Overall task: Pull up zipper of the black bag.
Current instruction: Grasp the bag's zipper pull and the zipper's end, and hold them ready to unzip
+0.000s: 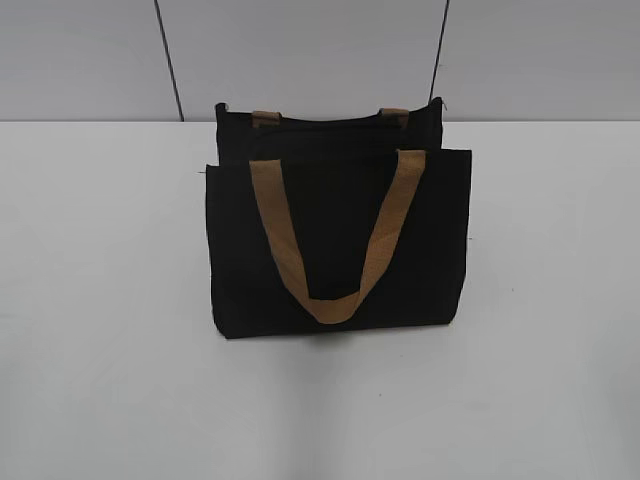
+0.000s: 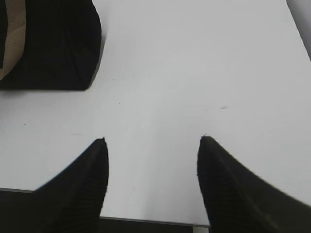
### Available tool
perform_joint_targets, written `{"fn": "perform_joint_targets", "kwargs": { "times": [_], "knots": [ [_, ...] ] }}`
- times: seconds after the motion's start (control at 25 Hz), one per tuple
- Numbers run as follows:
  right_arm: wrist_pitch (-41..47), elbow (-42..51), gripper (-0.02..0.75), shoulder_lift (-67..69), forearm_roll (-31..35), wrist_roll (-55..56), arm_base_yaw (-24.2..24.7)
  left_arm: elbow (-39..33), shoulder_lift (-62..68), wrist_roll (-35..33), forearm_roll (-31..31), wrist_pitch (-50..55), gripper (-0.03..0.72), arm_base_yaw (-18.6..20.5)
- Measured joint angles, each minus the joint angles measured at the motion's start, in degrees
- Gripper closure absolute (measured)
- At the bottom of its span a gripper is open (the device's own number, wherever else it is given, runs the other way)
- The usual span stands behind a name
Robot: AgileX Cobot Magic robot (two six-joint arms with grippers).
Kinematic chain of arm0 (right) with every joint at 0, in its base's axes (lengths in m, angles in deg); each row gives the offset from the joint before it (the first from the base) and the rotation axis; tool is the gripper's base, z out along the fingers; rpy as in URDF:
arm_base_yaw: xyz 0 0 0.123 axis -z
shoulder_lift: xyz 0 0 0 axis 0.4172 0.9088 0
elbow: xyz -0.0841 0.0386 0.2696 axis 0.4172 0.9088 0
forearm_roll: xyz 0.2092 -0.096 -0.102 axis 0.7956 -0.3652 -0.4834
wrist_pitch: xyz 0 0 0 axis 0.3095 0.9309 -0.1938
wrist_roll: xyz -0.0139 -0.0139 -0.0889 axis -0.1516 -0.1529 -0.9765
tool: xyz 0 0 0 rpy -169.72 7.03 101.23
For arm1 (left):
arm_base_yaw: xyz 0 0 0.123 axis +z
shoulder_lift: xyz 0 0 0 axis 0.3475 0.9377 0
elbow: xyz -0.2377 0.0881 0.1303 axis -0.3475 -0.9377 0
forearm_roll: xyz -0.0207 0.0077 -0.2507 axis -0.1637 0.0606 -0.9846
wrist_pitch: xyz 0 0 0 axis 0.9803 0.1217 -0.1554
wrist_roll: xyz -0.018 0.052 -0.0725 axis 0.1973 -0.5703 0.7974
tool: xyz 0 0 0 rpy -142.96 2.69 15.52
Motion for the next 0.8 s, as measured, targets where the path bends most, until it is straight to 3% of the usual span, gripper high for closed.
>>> {"fn": "perform_joint_targets", "kwargs": {
  "times": [0.48, 0.8],
  "knots": [
    [0.0, 0.0, 0.287, 0.0, 0.0, 0.0, 0.0, 1.0, 0.5, 0.0, -0.2, -1.3, 0.159, 0.0],
    [0.0, 0.0, 0.287, 0.0, 0.0, 0.0, 0.0, 5.2, 14.9, 0.0, 2.1, -21.7, 0.159, 0.0]
  ]
}}
